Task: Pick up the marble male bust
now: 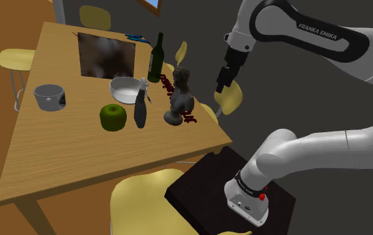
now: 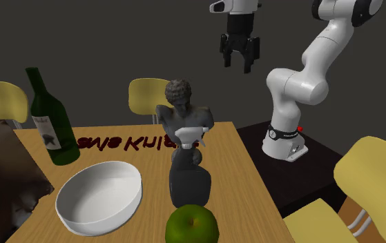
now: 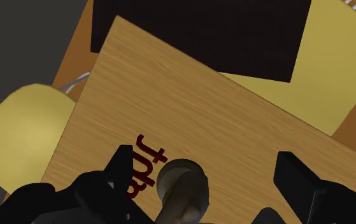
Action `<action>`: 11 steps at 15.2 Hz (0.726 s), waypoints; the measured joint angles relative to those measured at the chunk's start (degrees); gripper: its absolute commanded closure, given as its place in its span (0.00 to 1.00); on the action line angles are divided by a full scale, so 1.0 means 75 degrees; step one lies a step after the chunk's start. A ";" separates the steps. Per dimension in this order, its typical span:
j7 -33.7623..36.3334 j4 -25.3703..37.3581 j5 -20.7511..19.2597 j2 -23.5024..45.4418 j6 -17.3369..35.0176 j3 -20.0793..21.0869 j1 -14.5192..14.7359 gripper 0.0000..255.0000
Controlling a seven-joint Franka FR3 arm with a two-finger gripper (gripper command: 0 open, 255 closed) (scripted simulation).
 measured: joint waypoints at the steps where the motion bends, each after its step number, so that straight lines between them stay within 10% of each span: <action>1: 0.0000 0.0000 0.0000 0.0000 0.0000 0.0000 0.0000 0.00; 11: 0.1025 -0.0623 0.0380 0.1371 0.3144 0.0140 -0.0274 0.00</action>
